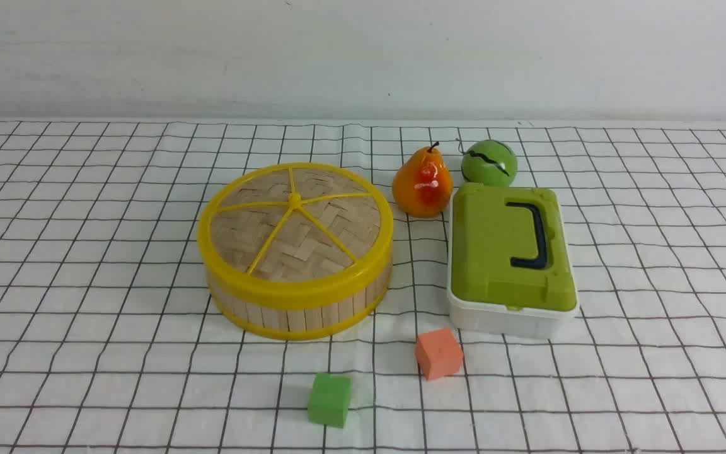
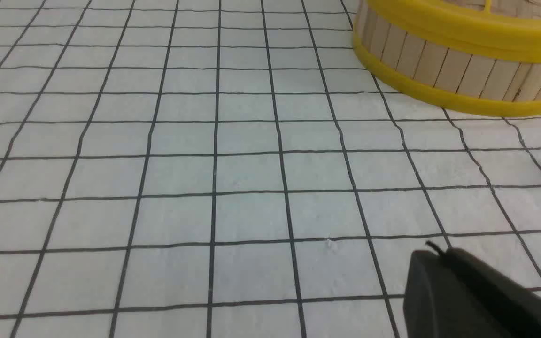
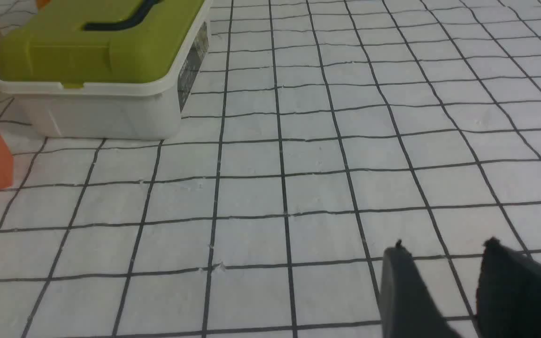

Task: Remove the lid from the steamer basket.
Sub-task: Use the left arm to lift the lid of the steamer

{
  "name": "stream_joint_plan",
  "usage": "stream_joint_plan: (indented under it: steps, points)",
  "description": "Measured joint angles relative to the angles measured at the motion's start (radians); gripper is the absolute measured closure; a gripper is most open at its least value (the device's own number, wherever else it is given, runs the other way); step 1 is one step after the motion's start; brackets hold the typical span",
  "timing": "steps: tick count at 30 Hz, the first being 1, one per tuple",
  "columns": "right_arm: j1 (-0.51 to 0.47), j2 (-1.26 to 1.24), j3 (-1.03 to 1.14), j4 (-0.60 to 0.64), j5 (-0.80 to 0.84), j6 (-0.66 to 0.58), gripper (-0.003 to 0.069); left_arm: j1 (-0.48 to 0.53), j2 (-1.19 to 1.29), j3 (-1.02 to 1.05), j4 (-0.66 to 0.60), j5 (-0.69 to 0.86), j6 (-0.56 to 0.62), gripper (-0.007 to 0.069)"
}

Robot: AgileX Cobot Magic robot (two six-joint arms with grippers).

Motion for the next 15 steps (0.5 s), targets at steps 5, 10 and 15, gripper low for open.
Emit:
stream_joint_plan:
  steps: [5,10,15]
  points:
    - [0.0,0.0,0.0,0.0,0.0,0.0,0.0419,0.0,0.0,0.0,0.0,0.0,0.0,0.0621]
    - [0.0,0.0,0.0,0.0,0.0,0.0,0.0419,0.0,0.0,0.0,0.0,0.0,0.0,0.0616]
    - [0.0,0.0,0.0,0.0,0.0,0.0,0.0419,0.0,0.0,0.0,0.0,0.0,0.0,0.061]
